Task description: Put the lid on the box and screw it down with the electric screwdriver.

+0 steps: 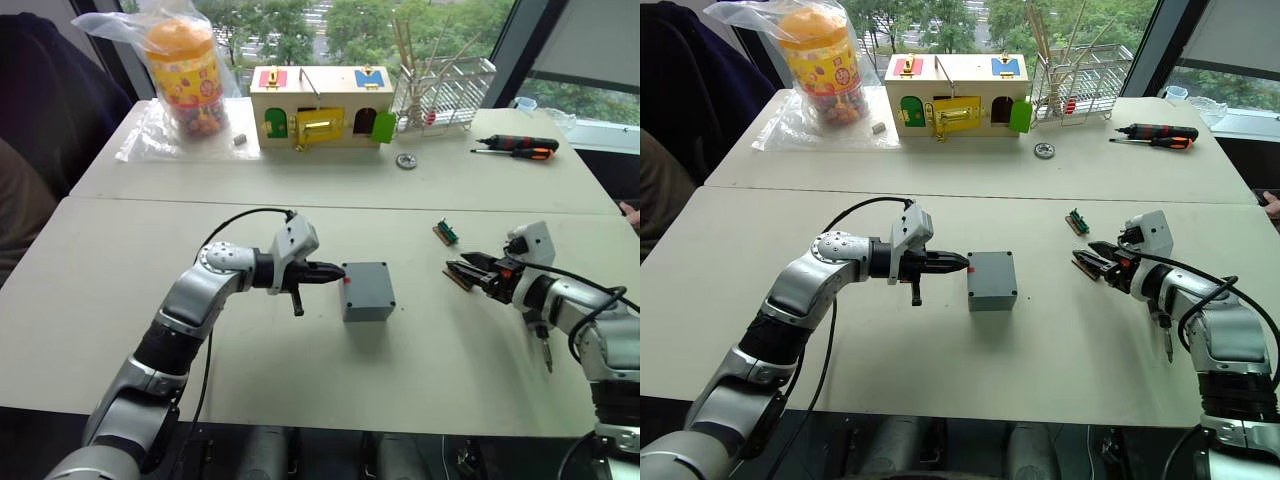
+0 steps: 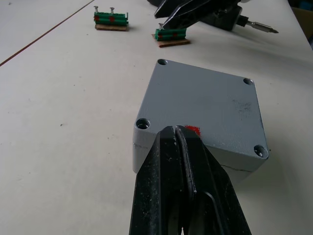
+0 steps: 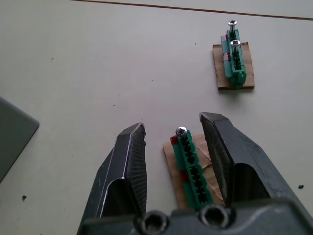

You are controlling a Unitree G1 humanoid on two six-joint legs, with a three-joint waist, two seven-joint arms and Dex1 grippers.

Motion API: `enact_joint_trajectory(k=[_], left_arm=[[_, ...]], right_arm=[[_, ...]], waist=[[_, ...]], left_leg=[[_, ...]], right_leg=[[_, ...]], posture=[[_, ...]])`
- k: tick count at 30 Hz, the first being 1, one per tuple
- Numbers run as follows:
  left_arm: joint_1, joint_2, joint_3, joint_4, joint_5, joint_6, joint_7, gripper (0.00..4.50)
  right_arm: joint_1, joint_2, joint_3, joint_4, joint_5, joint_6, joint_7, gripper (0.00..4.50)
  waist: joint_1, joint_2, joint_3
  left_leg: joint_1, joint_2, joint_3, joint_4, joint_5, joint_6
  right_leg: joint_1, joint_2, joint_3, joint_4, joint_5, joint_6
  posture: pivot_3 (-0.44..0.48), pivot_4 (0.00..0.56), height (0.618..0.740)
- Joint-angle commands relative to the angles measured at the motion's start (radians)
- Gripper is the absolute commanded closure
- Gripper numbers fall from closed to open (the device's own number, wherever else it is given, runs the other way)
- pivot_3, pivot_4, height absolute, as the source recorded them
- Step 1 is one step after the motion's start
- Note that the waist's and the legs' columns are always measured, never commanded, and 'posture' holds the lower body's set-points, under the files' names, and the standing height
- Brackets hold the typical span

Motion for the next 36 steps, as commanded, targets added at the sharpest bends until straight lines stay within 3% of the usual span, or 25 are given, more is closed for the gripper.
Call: enact_joint_trajectory(k=[1, 8, 11, 13, 36], left_arm=[[-0.004, 0.002, -0.002, -0.021, -0.002, -0.016, -0.003, 4.5], [-0.002, 0.001, -0.001, -0.024, -0.002, -0.012, 0.001, 4.5], [0.0, 0.002, 0.0, -0.027, -0.003, -0.011, 0.002, 4.5], [0.0, 0.002, 0.0, -0.026, -0.003, -0.011, 0.002, 4.5], [-0.007, -0.003, 0.0, -0.013, -0.001, -0.022, 0.0, 4.5]], right_arm=[[-0.004, -0.006, -0.008, -0.01, -0.003, -0.022, 0.004, 2.6], [-0.012, 0.0, -0.008, -0.003, -0.001, -0.025, 0.0, 2.6], [-0.01, -0.002, -0.005, -0.001, -0.004, -0.027, 0.001, 3.45], [-0.011, -0.004, -0.003, 0.001, -0.007, -0.029, 0.001, 4.44], [-0.02, -0.015, -0.06, -0.076, 0.032, 0.004, -0.024, 4.44]], waist=[[0.0, 0.0, 0.0], [0.0, 0.0, 0.0], [0.0, 0.0, 0.0], [0.0, 0.0, 0.0], [0.001, 0.0, 0.0]], left_leg=[[0.0, 0.0, 0.0, 0.0, 0.0, 0.0], [0.0, 0.0, 0.0, 0.0, 0.0, 0.0], [0.0, 0.0, 0.0, 0.0, 0.0, 0.0], [0.0, 0.0, 0.0, 0.0, 0.0, 0.0], [0.0, 0.0, 0.0, 0.0, 0.0, 0.0]], right_leg=[[0.0, 0.0, 0.0, 0.0, 0.0, 0.0], [0.0, 0.0, 0.0, 0.0, 0.0, 0.0], [0.0, 0.0, 0.0, 0.0, 0.0, 0.0], [0.0, 0.0, 0.0, 0.0, 0.0, 0.0], [0.0, 0.0, 0.0, 0.0, 0.0, 0.0]], posture=[[0.0, 0.15, 0.705], [0.0, 0.15, 0.705], [0.0, 0.15, 0.705], [0.0, 0.15, 0.705], [0.0, 0.15, 0.705]])
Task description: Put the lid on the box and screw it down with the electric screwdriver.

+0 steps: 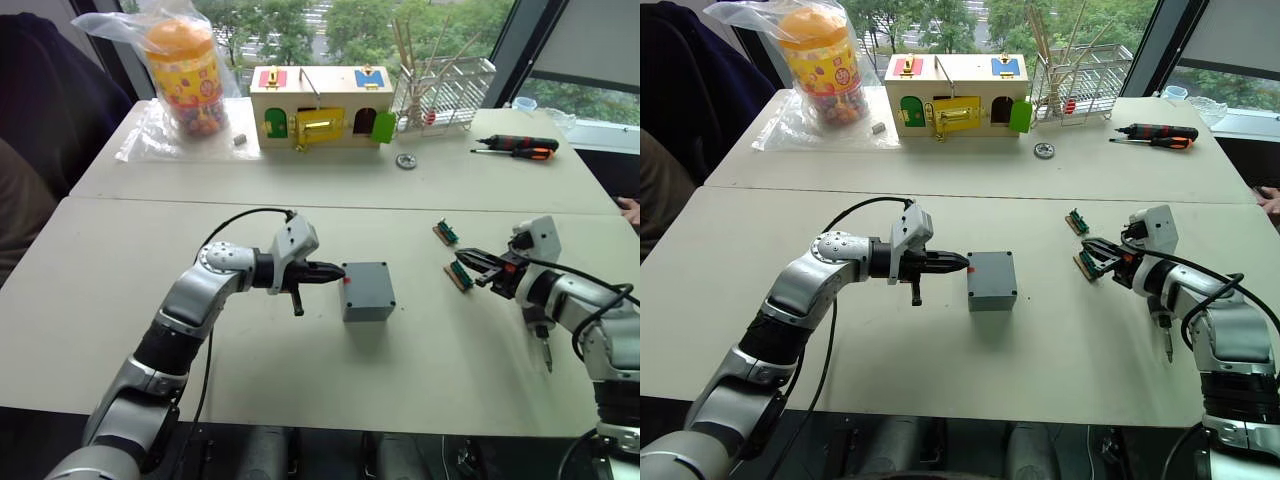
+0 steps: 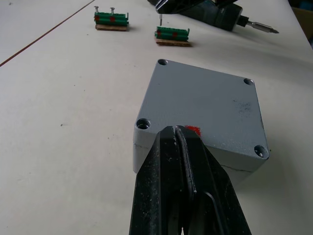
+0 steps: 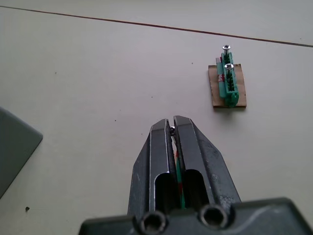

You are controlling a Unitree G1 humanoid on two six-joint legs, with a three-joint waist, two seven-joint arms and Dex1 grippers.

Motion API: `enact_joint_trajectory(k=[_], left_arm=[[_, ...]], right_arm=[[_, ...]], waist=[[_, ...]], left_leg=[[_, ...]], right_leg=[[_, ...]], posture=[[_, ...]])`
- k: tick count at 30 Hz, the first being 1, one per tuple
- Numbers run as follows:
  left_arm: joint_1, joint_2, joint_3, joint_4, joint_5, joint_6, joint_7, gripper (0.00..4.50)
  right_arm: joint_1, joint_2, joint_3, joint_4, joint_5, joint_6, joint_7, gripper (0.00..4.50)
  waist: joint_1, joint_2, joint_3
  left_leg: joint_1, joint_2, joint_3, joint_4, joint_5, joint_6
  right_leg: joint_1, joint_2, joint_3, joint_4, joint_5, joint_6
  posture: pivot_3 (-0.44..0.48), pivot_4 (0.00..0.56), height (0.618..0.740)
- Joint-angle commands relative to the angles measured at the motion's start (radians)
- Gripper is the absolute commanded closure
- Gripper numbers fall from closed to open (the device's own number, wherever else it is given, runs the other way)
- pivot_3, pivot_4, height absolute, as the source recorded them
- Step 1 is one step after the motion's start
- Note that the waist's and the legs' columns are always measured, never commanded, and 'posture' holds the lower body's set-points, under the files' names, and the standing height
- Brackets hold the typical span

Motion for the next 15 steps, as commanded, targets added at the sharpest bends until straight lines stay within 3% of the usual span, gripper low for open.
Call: enact_joint_trajectory(k=[1, 6, 15], left_arm=[[-0.007, -0.001, 0.0, -0.013, -0.001, -0.022, -0.001, 4.5], [-0.002, 0.005, 0.003, -0.018, -0.001, -0.021, -0.002, 4.5], [0.035, 0.104, 0.087, -0.144, -0.095, 0.072, -0.03, 4.5]], right_arm=[[-0.018, -0.015, -0.028, -0.032, 0.013, -0.005, -0.001, 4.44], [-0.037, -0.02, -0.035, -0.063, 0.035, 0.019, 0.002, 4.44], [-0.112, 0.022, -0.005, -0.324, 0.22, 0.223, -0.032, 4.44]], waist=[[0.0, 0.0, 0.0], [-0.001, 0.0, 0.0], [0.001, 0.0, 0.0]], left_leg=[[0.0, 0.0, 0.0, 0.0, 0.0, 0.0], [0.0, 0.0, 0.0, 0.0, 0.0, 0.0], [0.0, 0.001, -0.001, 0.0, 0.0, 0.0]], right_leg=[[0.0, 0.0, 0.0, 0.0, 0.0, 0.0], [0.0, 0.0, 0.0, 0.0, 0.0, 0.0], [0.0, 0.0, 0.0, 0.0, 0.0, 0.0]], posture=[[0.0, 0.15, 0.705], [0.0, 0.15, 0.705], [0.0, 0.15, 0.705]])
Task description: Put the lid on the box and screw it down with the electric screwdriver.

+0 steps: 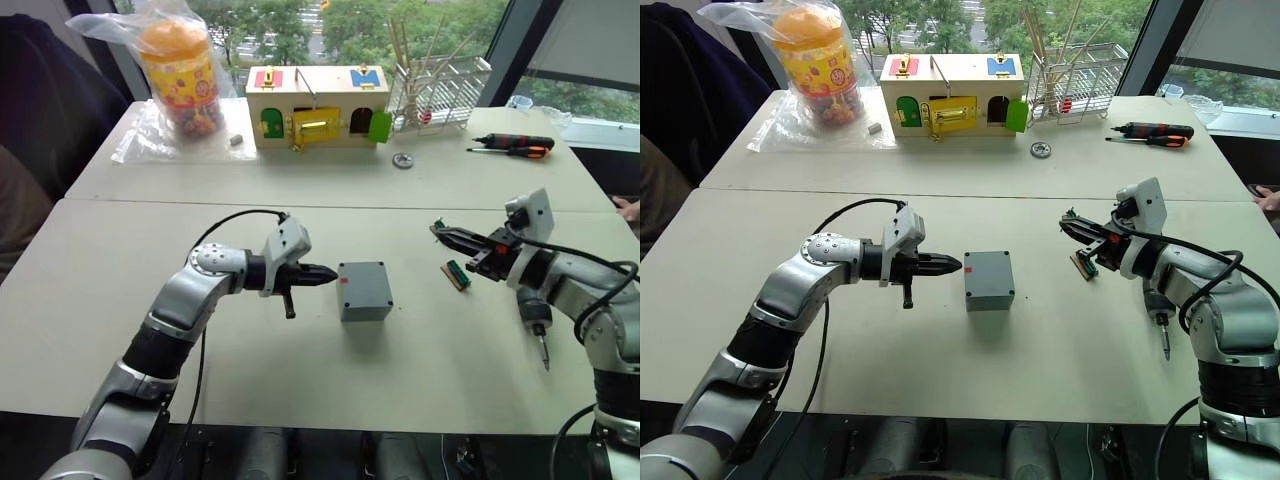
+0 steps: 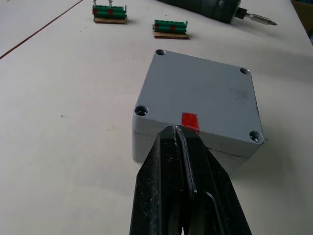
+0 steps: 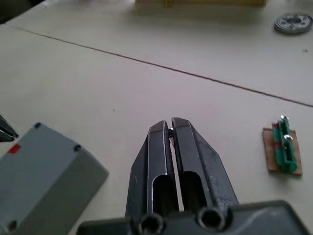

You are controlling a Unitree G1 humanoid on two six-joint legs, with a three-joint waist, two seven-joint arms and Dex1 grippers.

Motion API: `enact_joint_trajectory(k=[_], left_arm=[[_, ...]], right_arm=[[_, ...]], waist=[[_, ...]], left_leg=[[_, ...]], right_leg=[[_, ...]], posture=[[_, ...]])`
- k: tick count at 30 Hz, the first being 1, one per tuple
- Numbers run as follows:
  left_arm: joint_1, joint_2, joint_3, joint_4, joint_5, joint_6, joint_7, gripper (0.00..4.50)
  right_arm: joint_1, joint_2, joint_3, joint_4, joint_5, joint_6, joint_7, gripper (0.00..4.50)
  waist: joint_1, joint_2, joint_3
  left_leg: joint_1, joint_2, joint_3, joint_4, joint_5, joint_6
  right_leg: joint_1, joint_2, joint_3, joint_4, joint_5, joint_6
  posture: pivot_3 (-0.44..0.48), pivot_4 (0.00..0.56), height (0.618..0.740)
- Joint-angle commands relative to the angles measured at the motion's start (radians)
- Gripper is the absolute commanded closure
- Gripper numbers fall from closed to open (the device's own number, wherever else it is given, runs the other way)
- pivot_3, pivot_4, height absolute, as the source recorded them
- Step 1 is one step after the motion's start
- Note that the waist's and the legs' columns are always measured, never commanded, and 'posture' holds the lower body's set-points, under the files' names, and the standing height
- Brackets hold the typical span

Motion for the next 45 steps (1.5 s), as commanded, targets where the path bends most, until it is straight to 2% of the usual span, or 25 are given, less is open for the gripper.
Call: enact_joint_trajectory(k=[1, 5, 9, 45], left_arm=[[0.006, 0.051, 0.06, -0.094, -0.061, 0.048, -0.015, 4.5], [0.037, 0.095, 0.063, -0.152, -0.086, 0.084, -0.011, 4.5], [0.048, 0.1, 0.064, -0.168, -0.095, 0.1, 0.007, 4.5], [0.04, 0.076, 0.038, -0.156, -0.087, 0.095, 0.038, 4.5]], right_arm=[[-0.012, 0.031, 0.004, -0.093, 0.074, 0.06, -0.03, 4.44], [0.008, 0.088, 0.047, -0.137, 0.098, 0.083, -0.064, 4.44], [0.03, 0.108, 0.083, -0.145, 0.091, 0.074, -0.073, 4.44], [0.038, 0.111, 0.176, -0.038, 0.002, -0.006, -0.033, 4.44]], waist=[[0.004, 0.0, 0.0], [0.003, 0.0, 0.0], [0.003, 0.0, 0.0], [0.001, 0.0, 0.0]], left_leg=[[0.0, 0.0, 0.0, 0.0, 0.0, 0.0], [0.0, -0.001, 0.0, 0.0, 0.0, 0.0], [0.0, -0.001, 0.0, 0.0, 0.0, 0.0], [0.0, -0.001, 0.0, 0.0, 0.0, 0.0]], right_leg=[[0.0, 0.0, 0.0, 0.0, 0.0, 0.0], [0.0, 0.0, 0.0, 0.0, 0.0, 0.0], [0.0, 0.0, 0.0, 0.0, 0.0, 0.0], [0.0, 0.0, 0.0, 0.0, 0.0, 0.0]], posture=[[0.0, 0.15, 0.705], [0.0, 0.15, 0.705], [0.0, 0.15, 0.705], [0.0, 0.15, 0.705]])
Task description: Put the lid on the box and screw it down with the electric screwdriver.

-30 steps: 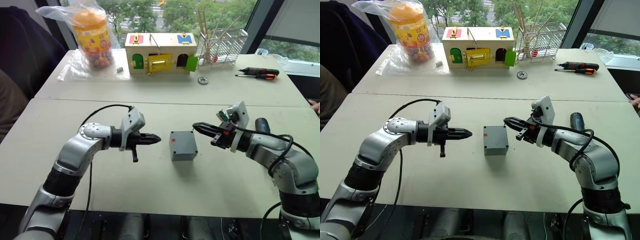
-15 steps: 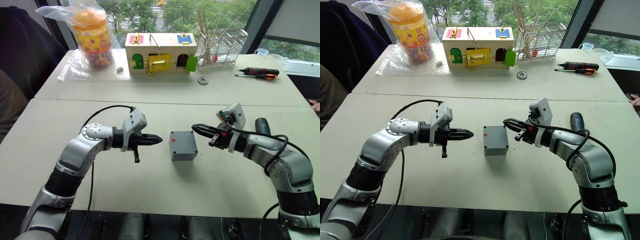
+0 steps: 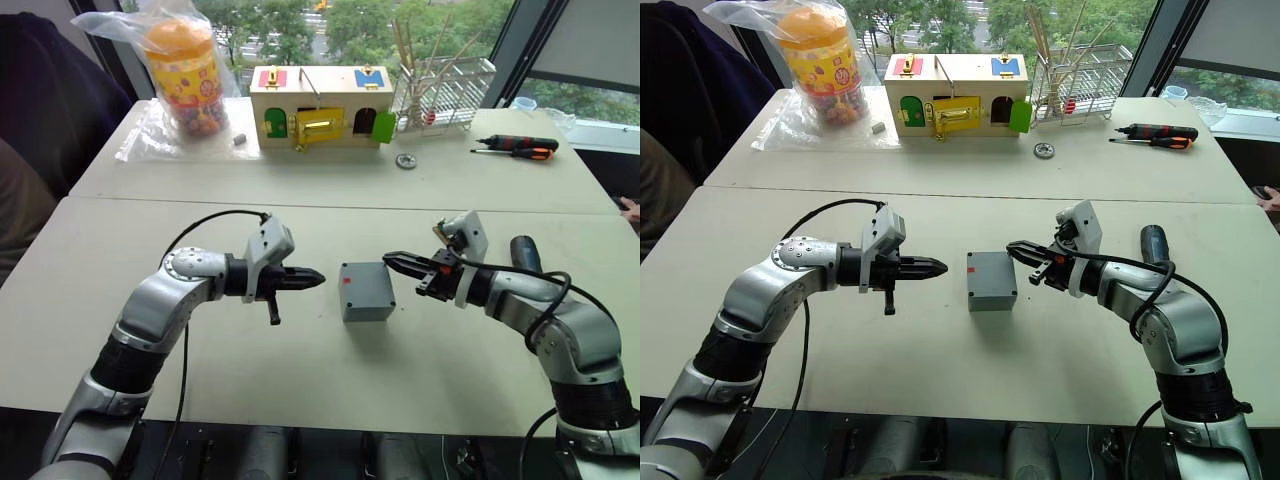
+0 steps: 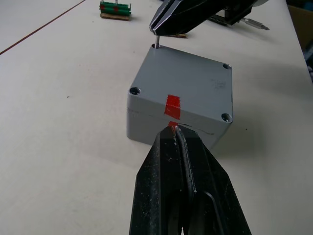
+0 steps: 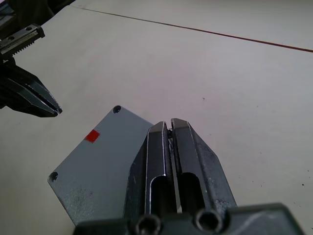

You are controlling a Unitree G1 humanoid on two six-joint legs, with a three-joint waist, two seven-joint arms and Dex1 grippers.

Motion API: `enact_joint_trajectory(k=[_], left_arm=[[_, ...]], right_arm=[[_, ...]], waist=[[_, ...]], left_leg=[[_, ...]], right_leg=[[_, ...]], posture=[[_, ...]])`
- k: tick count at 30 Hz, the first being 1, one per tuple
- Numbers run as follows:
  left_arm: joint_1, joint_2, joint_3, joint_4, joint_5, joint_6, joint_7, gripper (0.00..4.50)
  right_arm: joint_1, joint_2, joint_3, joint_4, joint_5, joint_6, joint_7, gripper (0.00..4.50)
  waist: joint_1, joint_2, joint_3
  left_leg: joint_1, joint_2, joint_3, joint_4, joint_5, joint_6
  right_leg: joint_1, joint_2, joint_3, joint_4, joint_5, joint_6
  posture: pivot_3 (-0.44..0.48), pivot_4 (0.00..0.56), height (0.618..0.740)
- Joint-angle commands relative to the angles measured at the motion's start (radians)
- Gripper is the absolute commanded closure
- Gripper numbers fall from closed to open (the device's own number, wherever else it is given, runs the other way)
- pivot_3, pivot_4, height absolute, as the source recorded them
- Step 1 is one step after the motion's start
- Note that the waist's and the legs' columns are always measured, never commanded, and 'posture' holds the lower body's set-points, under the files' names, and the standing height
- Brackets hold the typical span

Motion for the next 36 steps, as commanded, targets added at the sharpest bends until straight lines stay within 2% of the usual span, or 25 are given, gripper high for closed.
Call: enact_joint_trajectory(k=[1, 5, 6, 8, 13, 17, 21, 22, 25, 29, 32, 36], left_arm=[[-0.012, -0.002, 0.001, -0.024, -0.01, -0.009, 0.001, 4.5], [-0.013, -0.004, -0.001, -0.021, -0.01, -0.01, 0.004, 4.5], [-0.014, -0.005, -0.002, -0.02, -0.01, -0.01, 0.004, 4.5], [-0.015, -0.009, -0.004, -0.017, -0.009, -0.011, 0.005, 4.5], [-0.009, -0.017, -0.029, 0.001, 0.012, -0.031, 0.004, 4.5], [-0.027, -0.02, -0.008, -0.006, -0.006, -0.032, 0.006, 4.5], [-0.079, -0.013, 0.027, -0.036, -0.05, -0.022, -0.011, 4.5], [-0.088, -0.002, 0.011, -0.045, -0.037, -0.033, -0.019, 4.5], [-0.101, 0.023, -0.031, -0.108, -0.034, -0.06, -0.071, 4.5], [-0.091, 0.016, -0.069, -0.201, -0.049, -0.065, -0.09, 4.5], [-0.07, -0.008, -0.098, -0.274, -0.056, -0.042, -0.056, 4.5], [-0.03, -0.021, -0.119, -0.34, -0.069, -0.016, -0.02, 4.5]], right_arm=[[-0.001, 0.002, 0.005, -0.004, -0.007, -0.024, 0.006, 4.44], [0.001, -0.003, 0.011, 0.004, -0.017, -0.033, 0.013, 4.44], [0.003, -0.005, 0.012, 0.004, -0.02, -0.035, 0.014, 4.2], [0.007, -0.01, 0.009, -0.002, -0.018, -0.031, 0.017, 3.55], [-0.012, -0.035, -0.053, -0.013, 0.001, -0.016, 0.003, 1.06], [-0.071, -0.096, -0.233, -0.004, 0.102, 0.074, -0.024, 1.06], [-0.111, -0.333, -0.29, 0.139, 0.049, 0.156, 0.031, 1.06], [-0.116, -0.388, -0.284, 0.177, 0.038, 0.156, 0.059, 0.73], [-0.118, -0.563, -0.216, 0.303, -0.003, 0.186, 0.164, 0.02], [-0.126, -0.734, -0.078, 0.451, -0.03, 0.286, 0.311, 0.02], [-0.149, -0.784, 0.0, 0.562, -0.026, 0.325, 0.438, 0.02], [-0.218, -0.776, 0.136, 0.661, -0.081, 0.344, 0.536, 0.02]], waist=[[0.0, 0.0, 0.0], [0.0, 0.0, 0.0], [0.0, 0.0, 0.0], [0.0, 0.0, 0.0], [0.001, 0.0, 0.0], [0.001, 0.0, 0.0], [0.005, 0.0, 0.0], [0.003, 0.0, 0.0], [-0.004, 0.0, 0.0], [-0.014, 0.001, 0.0], [-0.024, 0.001, 0.0], [-0.027, 0.001, 0.0]], left_leg=[[0.0, 0.0, 0.0, 0.0, 0.0, 0.0], [0.0, 0.0, 0.0, 0.0, 0.0, 0.0], [0.0, 0.0, 0.0, 0.0, 0.0, 0.0], [0.0, 0.0, 0.0, 0.0, 0.0, 0.0], [0.0, 0.0, 0.0, 0.0, 0.0, 0.0], [0.0, 0.0, 0.0, 0.0, 0.0, 0.0], [-0.001, 0.0, 0.0, 0.0, 0.0, 0.001], [-0.001, 0.0, 0.0, 0.0, -0.001, 0.001], [0.0, 0.0, 0.002, 0.0, -0.002, 0.003], [0.0, 0.001, 0.003, -0.001, -0.002, 0.003], [0.0, 0.001, 0.002, 0.0, -0.002, 0.003], [0.0, 0.001, 0.002, 0.0, -0.002, 0.003]], right_leg=[[0.0, 0.0, 0.0, 0.0, 0.0, 0.0], [0.0, 0.0, 0.0, 0.0, 0.0, 0.0], [0.0, 0.0, 0.0, 0.0, 0.0, 0.0], [0.0, 0.0, 0.0, 0.0, 0.0, 0.0], [0.0, 0.0, 0.0, 0.0, 0.0, 0.0], [0.0, 0.0, 0.0, 0.0, 0.0, 0.0], [0.0, 0.0, 0.0, 0.0, 0.0, 0.0], [0.0, -0.001, 0.0, -0.001, 0.0, 0.0], [0.0, -0.001, 0.001, -0.001, 0.0, 0.0], [-0.001, -0.001, 0.001, -0.002, 0.0, 0.0], [0.0, -0.001, 0.001, -0.002, 0.0, 0.0], [0.0, -0.001, 0.001, -0.002, 0.0, 0.0]], posture=[[0.0, 0.15, 0.705], [0.0, 0.15, 0.705], [0.0, 0.15, 0.705], [0.0, 0.15, 0.705], [0.0, 0.15, 0.705], [0.0, 0.15, 0.705], [0.0, 0.15, 0.705], [0.0, 0.15, 0.705], [0.0, 0.15, 0.705], [0.0, 0.15, 0.705], [0.0, 0.15, 0.705], [0.0, 0.15, 0.705]])
